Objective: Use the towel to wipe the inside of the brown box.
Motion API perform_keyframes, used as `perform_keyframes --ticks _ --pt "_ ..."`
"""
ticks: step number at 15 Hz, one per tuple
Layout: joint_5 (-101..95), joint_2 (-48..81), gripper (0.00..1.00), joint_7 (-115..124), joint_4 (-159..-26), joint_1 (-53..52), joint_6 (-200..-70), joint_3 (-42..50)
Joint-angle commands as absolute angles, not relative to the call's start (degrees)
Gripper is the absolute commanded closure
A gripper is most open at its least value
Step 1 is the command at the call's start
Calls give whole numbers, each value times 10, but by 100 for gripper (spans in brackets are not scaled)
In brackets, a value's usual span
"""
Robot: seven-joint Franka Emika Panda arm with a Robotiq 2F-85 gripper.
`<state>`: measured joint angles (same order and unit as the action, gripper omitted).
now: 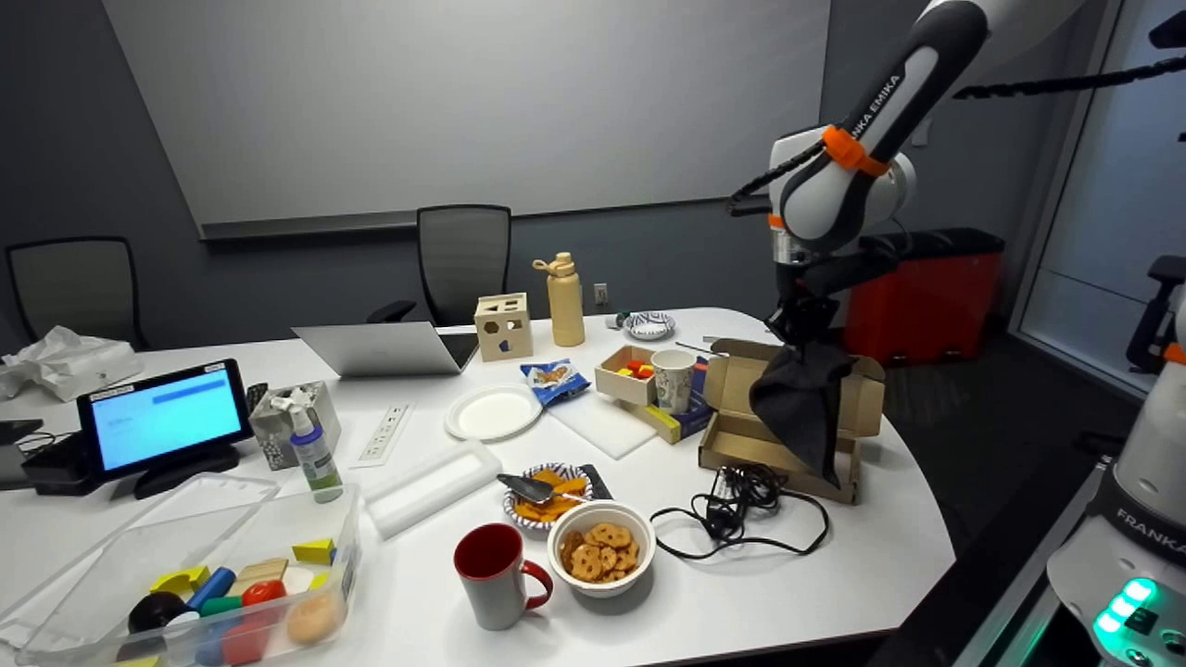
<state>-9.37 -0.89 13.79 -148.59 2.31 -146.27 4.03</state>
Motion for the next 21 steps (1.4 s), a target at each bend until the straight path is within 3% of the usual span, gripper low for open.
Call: perform_keyframes --ticks 1,5,9,17,21 --pt "-122 37 98 166 -1504 48 -1580 56" --pt "-57 129 98 110 -1482 47 -1639 54" --pt "99 208 98 -5 -1452 97 -1602 -21" --pt "55 307 98 28 -1384 62 -1591 49" --pt "63 323 98 -4 -1349 80 -1630 23"
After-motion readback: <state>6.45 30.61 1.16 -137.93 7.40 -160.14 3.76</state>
